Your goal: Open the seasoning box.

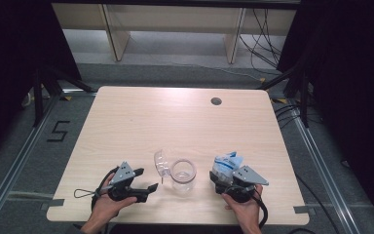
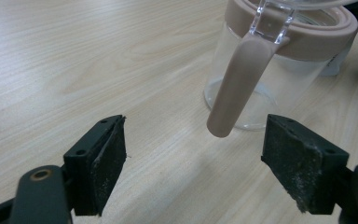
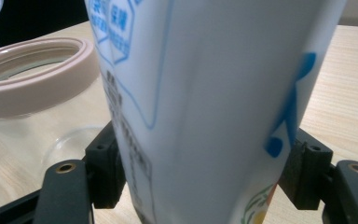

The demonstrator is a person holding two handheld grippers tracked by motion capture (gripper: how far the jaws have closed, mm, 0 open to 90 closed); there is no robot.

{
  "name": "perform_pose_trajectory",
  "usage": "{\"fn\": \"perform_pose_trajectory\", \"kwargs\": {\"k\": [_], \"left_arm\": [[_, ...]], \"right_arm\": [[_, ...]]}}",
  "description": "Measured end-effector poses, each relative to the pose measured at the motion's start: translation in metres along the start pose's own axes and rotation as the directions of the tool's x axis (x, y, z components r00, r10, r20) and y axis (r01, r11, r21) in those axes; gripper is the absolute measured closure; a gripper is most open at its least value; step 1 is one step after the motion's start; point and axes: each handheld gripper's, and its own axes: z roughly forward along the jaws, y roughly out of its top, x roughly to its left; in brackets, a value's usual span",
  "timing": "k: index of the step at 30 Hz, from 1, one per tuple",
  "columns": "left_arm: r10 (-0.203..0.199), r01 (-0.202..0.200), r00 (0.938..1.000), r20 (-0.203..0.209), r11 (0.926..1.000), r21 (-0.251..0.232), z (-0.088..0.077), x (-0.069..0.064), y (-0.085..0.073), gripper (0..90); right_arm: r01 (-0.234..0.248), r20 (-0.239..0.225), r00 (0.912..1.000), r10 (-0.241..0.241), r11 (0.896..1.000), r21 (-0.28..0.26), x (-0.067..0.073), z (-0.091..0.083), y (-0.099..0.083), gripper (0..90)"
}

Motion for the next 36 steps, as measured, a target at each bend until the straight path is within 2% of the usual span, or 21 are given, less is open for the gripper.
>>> {"fn": "perform_pose_trajectory", "kwargs": {"k": [1, 3, 6, 8, 9, 11, 15, 16, 19, 20, 21, 23, 24, 25, 27, 29, 30, 33, 34, 35, 36], "left_arm": [[-0.004, 0.004, 1.0, 0.001, 1.0, -0.002, 0.0001, -0.0001, 0.0, 21.1], [-0.002, 0.002, 1.0, 0.0, 1.0, -0.001, 0.0, -0.0003, 0.0, 21.1], [0.001, -0.001, 1.0, 0.003, 1.0, -0.004, 0.0001, 0.0001, 0.0001, 21.2], [0.002, -0.002, 1.0, 0.003, 1.0, -0.004, 0.0, 0.0001, 0.0001, 21.1], [0.003, -0.003, 1.0, 0.003, 1.0, -0.003, 0.0, 0.0, 0.0001, 21.2], [0.003, -0.003, 1.0, 0.003, 1.0, -0.002, -0.0002, -0.0001, 0.0003, 21.2], [0.003, -0.003, 1.0, 0.002, 1.0, -0.003, -0.0003, 0.0001, 0.0003, 21.2], [0.004, -0.004, 1.0, 0.003, 1.0, -0.003, -0.0002, 0.0002, 0.0003, 21.2], [0.004, -0.004, 1.0, 0.003, 1.0, -0.004, -0.0002, -0.0001, 0.0003, 21.2], [-0.006, 0.006, 1.0, 0.003, 1.0, -0.005, 0.0, -0.0004, 0.0001, 21.2], [-0.008, 0.008, 1.0, 0.002, 1.0, -0.004, -0.0001, -0.0005, 0.0001, 21.2], [0.007, -0.007, 1.0, 0.004, 1.0, -0.004, -0.0002, 0.0001, 0.0003, 21.2], [0.003, -0.003, 1.0, 0.003, 1.0, -0.004, -0.0001, -0.0001, 0.0003, 21.2], [0.003, -0.003, 1.0, 0.003, 1.0, -0.004, -0.0001, -0.0002, 0.0003, 21.2], [-0.001, 0.001, 1.0, 0.009, 0.9999, -0.013, 0.0008, -0.0006, 0.0, 21.2], [-0.003, 0.003, 1.0, 0.004, 1.0, -0.007, 0.0005, -0.0008, 0.0001, 21.2], [-0.003, 0.003, 1.0, 0.004, 1.0, -0.007, 0.0006, -0.0008, 0.0002, 21.1], [0.007, -0.007, 0.9999, 0.009, 1.0, -0.007, 0.0006, -0.0004, 0.0001, 21.2], [0.001, -0.001, 1.0, 0.006, 1.0, -0.007, 0.0007, -0.0008, 0.0, 21.2], [0.002, -0.002, 1.0, 0.006, 1.0, -0.007, 0.0007, -0.0007, 0.0001, 21.2], [0.005, -0.005, 1.0, 0.007, 1.0, -0.003, 0.0005, -0.0004, 0.0003, 21.2]], "right_arm": [[0.013, 0.0, 0.9999, -0.013, 1.0, -0.003, -0.0014, 0.001, -0.0005, 30.9], [-0.006, 0.013, 0.9999, 0.005, 1.0, 0.008, 0.0004, 0.0008, -0.0016, 31.6], [-0.013, 0.003, 0.9999, 0.013, 1.0, 0.008, -0.0002, 0.0015, -0.0015, 31.5], [-0.004, 0.006, 1.0, 0.004, 1.0, 0.003, -0.0026, 0.0022, -0.0021, 31.6], [-0.004, -0.017, 0.9998, 0.005, 1.0, 0.019, -0.0025, 0.0014, -0.0018, 31.6], [0.012, -0.005, 0.9999, -0.012, 1.0, 0.012, -0.0029, 0.0019, -0.002, 31.9], [-0.001, -0.015, 0.9999, 0.001, 1.0, 0.017, -0.0022, 0.0021, -0.0024, 32.1], [-0.018, 0.002, 0.9998, 0.018, 1.0, 0.017, -0.0008, 0.002, -0.0029, 32.2], [-0.02, 0.002, 0.9998, 0.02, 0.999, 0.029, 0.0, 0.002, -0.0038, 33.4], [-0.005, 0.002, 1.0, 0.005, 1.0, 0.017, -0.001, 0.0029, -0.004, 33.8], [-0.038, -0.007, 0.9992, 0.038, 0.999, 0.027, 0.0011, 0.0022, -0.0044, 35.1], [-0.038, -0.005, 0.9992, 0.039, 0.999, 0.021, 0.0015, 0.0025, -0.0045, 35.8], [-0.001, -0.01, 1.0, 0.001, 1.0, 0.013, -0.0014, 0.0034, -0.0043, 35.9], [-0.036, -0.004, 0.9993, 0.036, 0.999, 0.019, 0.0012, 0.0028, -0.0047, 35.9], [-0.021, -0.012, 0.9997, 0.022, 1.0, 0.016, -0.0015, 0.0031, -0.0044, 36.2], [-0.038, -0.007, 0.9992, 0.038, 0.999, 0.006, -0.0009, 0.0038, -0.0051, 36.3], [-0.018, -0.013, 0.9998, 0.018, 1.0, 0.007, -0.0024, 0.0046, -0.0047, 36.4], [-0.016, -0.022, 0.9996, 0.016, 1.0, 0.012, -0.0029, 0.0032, -0.0048, 36.4], [-0.043, -0.015, 0.9989, 0.043, 0.999, 0.015, -0.0009, 0.0025, -0.0053, 36.4], [-0.027, -0.018, 0.9995, 0.027, 1.0, 0.007, -0.0023, 0.0033, -0.0055, 36.5], [-0.049, -0.021, 0.9986, 0.05, 0.999, 0.015, -0.0007, 0.0027, -0.0058, 36.5]]}}
